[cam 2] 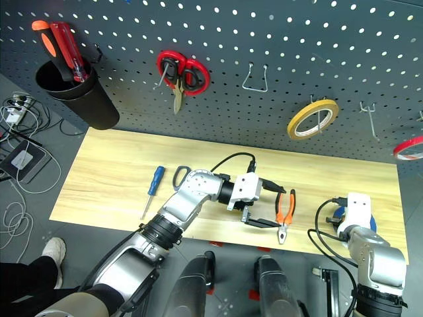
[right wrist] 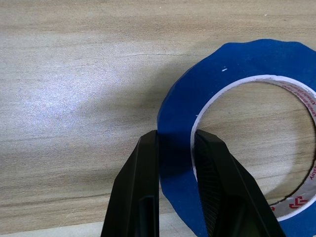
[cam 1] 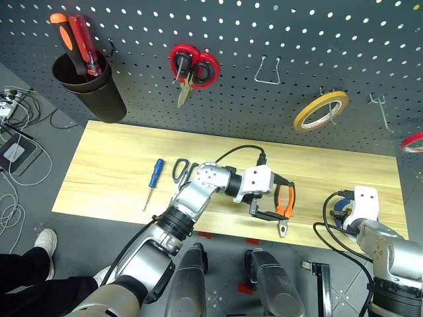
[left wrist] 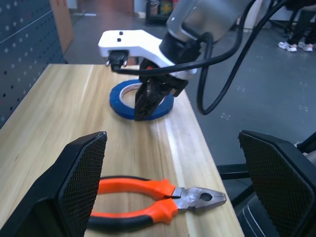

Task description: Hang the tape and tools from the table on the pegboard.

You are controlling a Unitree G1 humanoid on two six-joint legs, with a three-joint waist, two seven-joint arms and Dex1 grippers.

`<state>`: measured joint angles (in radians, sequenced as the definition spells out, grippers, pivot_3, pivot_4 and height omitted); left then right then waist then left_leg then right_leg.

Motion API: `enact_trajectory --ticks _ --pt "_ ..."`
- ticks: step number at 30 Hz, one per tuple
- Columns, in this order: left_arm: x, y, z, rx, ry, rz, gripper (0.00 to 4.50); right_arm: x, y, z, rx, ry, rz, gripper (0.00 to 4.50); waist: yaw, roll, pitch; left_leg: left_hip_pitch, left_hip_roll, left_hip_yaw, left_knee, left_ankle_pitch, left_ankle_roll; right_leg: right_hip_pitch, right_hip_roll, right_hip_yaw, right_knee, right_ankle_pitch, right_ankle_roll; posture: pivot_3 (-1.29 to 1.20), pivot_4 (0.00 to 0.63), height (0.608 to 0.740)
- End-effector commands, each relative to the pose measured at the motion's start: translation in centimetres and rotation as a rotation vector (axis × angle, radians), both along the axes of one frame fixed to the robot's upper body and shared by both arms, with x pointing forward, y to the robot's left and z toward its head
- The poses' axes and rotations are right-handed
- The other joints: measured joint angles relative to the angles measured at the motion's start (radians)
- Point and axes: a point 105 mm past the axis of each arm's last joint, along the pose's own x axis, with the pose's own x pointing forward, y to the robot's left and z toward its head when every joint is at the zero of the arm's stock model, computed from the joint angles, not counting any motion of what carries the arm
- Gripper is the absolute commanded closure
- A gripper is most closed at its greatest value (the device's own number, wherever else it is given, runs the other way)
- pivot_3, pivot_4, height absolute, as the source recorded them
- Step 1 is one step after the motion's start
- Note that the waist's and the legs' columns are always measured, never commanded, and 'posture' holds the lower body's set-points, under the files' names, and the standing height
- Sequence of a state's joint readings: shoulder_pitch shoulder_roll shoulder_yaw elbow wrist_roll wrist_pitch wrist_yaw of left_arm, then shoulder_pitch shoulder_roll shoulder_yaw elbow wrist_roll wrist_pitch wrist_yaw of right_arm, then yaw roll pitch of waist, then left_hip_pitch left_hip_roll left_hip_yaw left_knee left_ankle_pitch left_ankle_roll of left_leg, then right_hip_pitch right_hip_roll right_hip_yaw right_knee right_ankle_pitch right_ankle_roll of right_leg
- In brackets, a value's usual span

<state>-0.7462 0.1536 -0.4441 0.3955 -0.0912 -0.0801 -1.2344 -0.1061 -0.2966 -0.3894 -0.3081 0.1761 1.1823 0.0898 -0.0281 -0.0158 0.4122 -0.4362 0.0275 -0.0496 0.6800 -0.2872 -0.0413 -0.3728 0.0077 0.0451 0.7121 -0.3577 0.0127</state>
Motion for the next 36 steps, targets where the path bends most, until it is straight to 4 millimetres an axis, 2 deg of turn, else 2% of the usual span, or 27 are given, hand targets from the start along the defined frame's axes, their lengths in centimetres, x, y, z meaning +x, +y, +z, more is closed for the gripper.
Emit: enact_trajectory --ticks 1,5,7,11,14,17,21,23,24,26,29,31,33,36 --pt "-0.5 -0.5 0.6 -0.029 -0.020 -0.024 0.00 -1.0 -1.1 -1.1 -0.043 0.052 -0.038 3.80 0.000 0.000 0.000 0.000 0.000 0.000 0.000 0.000 0.000 0.000 0.000 0.000 0.000 0.000 0.000 -0.08 0.475 0.740" --pt "-0.5 -0.5 0.4 -0.053 -0.026 0.007 0.00 -0.9 -1.2 -0.4 -0.131 0.029 0.007 3.80 0.000 0.000 0.000 0.000 0.000 0.000 0.000 0.000 0.000 0.000 -0.001 -0.001 -0.001 -0.001 0.002 -0.09 0.452 0.740" --pt "-0.4 -0.6 1.2 -0.141 0.003 0.066 0.00 -0.8 -0.8 0.2 -0.202 0.001 0.058 3.80 0.000 0.001 0.000 0.000 -0.001 0.001 0.000 0.000 0.000 0.000 -0.001 0.000 -0.001 -0.002 0.004 -0.10 0.433 0.740" --pt "-0.5 0.0 0.7 -0.146 0.053 0.144 0.00 -0.9 0.5 1.8 -0.353 -0.090 0.149 3.80 -0.005 0.002 -0.002 -0.001 0.001 0.002 0.000 0.000 0.000 -0.001 -0.001 -0.001 -0.001 -0.002 0.004 -0.11 0.394 0.740" --pt "-1.2 0.7 1.2 -0.170 0.130 0.203 0.00 -1.5 1.7 3.7 -0.464 -0.227 0.169 3.80 -0.009 0.006 -0.006 -0.003 0.001 0.003 -0.001 0.000 0.000 -0.002 -0.001 -0.001 -0.001 -0.005 0.008 -0.13 0.349 0.740" --pt "-2.0 1.7 2.2 -0.225 0.220 0.241 0.00 -2.2 3.5 5.5 -0.485 -0.370 0.238 3.80 -0.010 0.010 -0.015 -0.003 0.002 0.003 -0.001 0.000 0.000 -0.003 -0.002 -0.003 0.001 -0.005 0.009 -0.13 0.308 0.740" --pt "-2.4 2.9 2.1 -0.233 0.310 0.312 0.00 -3.5 5.6 6.2 -0.534 -0.457 0.395 3.80 -0.011 0.012 -0.056 -0.008 0.001 0.003 -0.001 0.000 -0.001 -0.008 -0.008 -0.007 0.002 -0.006 0.010 -0.12 0.252 0.740" --pt "-3.2 4.2 1.6 -0.242 0.365 0.354 0.00 -4.6 6.1 6.8 -0.749 -0.517 0.489 3.80 -0.013 0.014 -0.092 -0.008 0.001 0.003 -0.001 0.000 -0.001 -0.008 -0.009 -0.008 0.002 -0.006 0.010 -0.12 0.212 0.740" --pt "-3.5 4.7 1.4 -0.244 0.381 0.369 0.00 -5.0 6.5 6.9 -0.822 -0.542 0.525 3.80 -0.014 0.015 -0.105 -0.009 -0.001 0.003 -0.003 0.000 -0.001 -0.009 -0.010 -0.008 0.001 -0.009 0.016 -0.11 0.204 0.740" --pt "-4.0 5.7 1.4 -0.260 0.412 0.406 0.00 -5.6 6.9 7.4 -0.905 -0.601 0.545 3.80 -0.020 0.011 -0.133 -0.007 -0.001 0.005 -0.003 0.000 -0.001 -0.007 -0.011 -0.007 0.002 -0.009 0.016 -0.11 0.181 0.740" --pt "-4.5 6.6 1.4 -0.266 0.447 0.428 0.00 -5.7 7.3 8.0 -0.952 -0.674 0.533 3.80 -0.021 0.012 -0.162 -0.006 0.001 0.004 -0.004 0.000 -0.001 -0.006 -0.012 -0.007 0.000 -0.011 0.020 -0.10 0.160 0.740" --pt "-4.7 7.2 1.4 -0.259 0.441 0.453 0.00 -5.7 8.1 9.6 -1.008 -0.779 0.533 3.80 -0.021 0.014 -0.175 -0.003 0.001 0.005 -0.004 0.003 -0.005 -0.001 -0.012 -0.005 -0.003 -0.013 0.022 -0.09 0.143 0.740" --pt "-4.2 7.5 1.5 -0.265 0.426 0.487 0.00 -5.6 9.0 10.7 -1.052 -0.858 0.548 3.80 -0.018 0.015 -0.194 0.002 0.000 0.006 -0.004 0.004 -0.008 0.004 -0.012 -0.003 -0.011 -0.014 0.022 -0.08 0.134 0.740" --pt "-3.0 7.6 2.0 -0.289 0.401 0.521 0.00 -4.7 9.6 10.9 -1.078 -0.907 0.570 3.80 -0.011 0.014 -0.216 0.003 0.001 0.008 -0.004 0.008 -0.013 0.006 -0.012 -0.002 -0.015 -0.014 0.022 -0.07 0.122 0.740"
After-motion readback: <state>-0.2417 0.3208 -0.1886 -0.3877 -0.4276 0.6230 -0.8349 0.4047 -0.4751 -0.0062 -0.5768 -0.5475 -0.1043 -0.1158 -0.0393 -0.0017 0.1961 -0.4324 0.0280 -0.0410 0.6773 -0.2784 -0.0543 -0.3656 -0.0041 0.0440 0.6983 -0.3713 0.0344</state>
